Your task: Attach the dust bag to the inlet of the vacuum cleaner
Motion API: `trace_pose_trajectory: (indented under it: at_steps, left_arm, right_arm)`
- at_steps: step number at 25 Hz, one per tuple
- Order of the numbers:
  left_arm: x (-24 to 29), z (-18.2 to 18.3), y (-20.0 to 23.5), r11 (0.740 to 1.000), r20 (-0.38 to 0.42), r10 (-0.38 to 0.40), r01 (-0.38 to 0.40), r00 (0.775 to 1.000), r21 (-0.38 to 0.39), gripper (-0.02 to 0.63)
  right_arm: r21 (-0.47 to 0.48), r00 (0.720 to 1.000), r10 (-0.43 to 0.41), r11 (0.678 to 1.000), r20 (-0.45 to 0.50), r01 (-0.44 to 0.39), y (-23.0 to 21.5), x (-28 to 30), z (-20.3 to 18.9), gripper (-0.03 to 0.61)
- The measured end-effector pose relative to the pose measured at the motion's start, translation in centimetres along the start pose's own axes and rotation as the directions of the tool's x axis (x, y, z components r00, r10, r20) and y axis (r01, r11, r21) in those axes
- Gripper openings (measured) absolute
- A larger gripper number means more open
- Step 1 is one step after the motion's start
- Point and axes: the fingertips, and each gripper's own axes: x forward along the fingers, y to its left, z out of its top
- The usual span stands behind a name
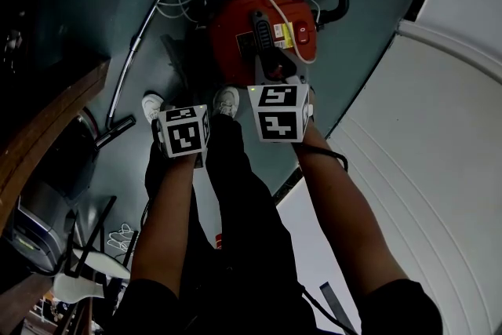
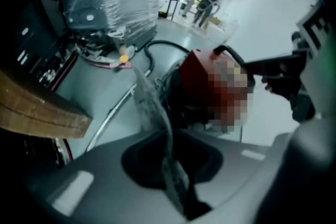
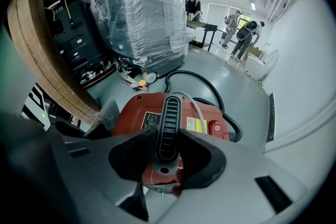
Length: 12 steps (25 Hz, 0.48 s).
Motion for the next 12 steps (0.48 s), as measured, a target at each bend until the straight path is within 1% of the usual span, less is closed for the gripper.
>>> trace_pose_trajectory:
  at_steps: [1, 2, 3, 4, 5, 6, 7, 8, 9, 10, 11, 12]
  left_arm:
    - [0.11, -0.08, -0.15, 1.000, -0.001, -0.015, 0.015, 1.000, -0.020, 0.038]
    - [0.24, -0.14, -0.20, 0.996, -0.001, -0.044, 0.044, 0.999, -0.076, 0.041]
    - [0.37, -0.09, -0.18, 0.986, 0.003, -0.081, 0.080, 0.997, -0.143, 0.046]
    - [0.47, 0.03, -0.16, 0.975, 0.007, -0.115, 0.114, 0.993, -0.192, 0.049]
    - [0.54, 0.15, -0.18, 0.969, 0.008, -0.138, 0.136, 0.990, -0.205, 0.052]
    - [0.55, 0.23, -0.26, 0.975, 0.002, -0.142, 0.140, 0.990, -0.173, 0.054]
    - [0.53, 0.28, -0.42, 0.987, -0.008, -0.129, 0.128, 0.992, -0.099, 0.054]
    - [0.49, 0.32, -0.66, 0.994, -0.016, -0.107, 0.107, 0.994, -0.005, 0.054]
    - [0.48, 0.34, -0.92, 0.993, -0.021, -0.086, 0.087, 0.996, 0.079, 0.054]
    - [0.52, 0.32, -1.10, 0.989, -0.022, -0.075, 0.078, 0.997, 0.126, 0.054]
    - [0.61, 0.24, -1.15, 0.990, -0.020, -0.082, 0.083, 0.996, 0.117, 0.054]
    - [0.72, 0.15, -1.05, 0.993, -0.014, -0.106, 0.107, 0.994, 0.049, 0.054]
  right_arm:
    - [0.000, 1.000, 0.001, 1.000, 0.001, -0.001, 0.00, -0.03, 0.00, 0.127]
    - [0.001, 1.000, 0.002, 1.000, 0.000, -0.002, 0.00, -0.06, -0.03, 0.127]
    - [0.001, 1.000, 0.004, 1.000, 0.000, -0.004, -0.01, -0.07, -0.05, 0.127]
    - [0.001, 1.000, 0.005, 1.000, 0.000, -0.005, -0.01, -0.07, -0.04, 0.127]
    - [0.001, 1.000, 0.007, 1.000, 0.001, -0.007, -0.01, -0.07, -0.03, 0.127]
    - [0.001, 1.000, 0.008, 1.000, 0.002, -0.008, -0.01, -0.06, -0.03, 0.127]
    - [0.000, 1.000, 0.008, 1.000, 0.003, -0.008, -0.01, -0.06, -0.04, 0.127]
    - [0.000, 1.000, 0.009, 1.000, 0.003, -0.009, -0.01, -0.05, -0.05, 0.127]
    - [0.000, 1.000, 0.008, 1.000, 0.003, -0.008, 0.00, -0.05, -0.04, 0.127]
    - [0.000, 1.000, 0.009, 1.000, 0.003, -0.009, 0.01, -0.03, -0.03, 0.127]
    - [0.001, 1.000, 0.009, 1.000, 0.003, -0.009, 0.03, -0.02, -0.01, 0.127]
    - [0.001, 1.000, 0.010, 1.000, 0.003, -0.010, 0.05, -0.02, 0.00, 0.127]
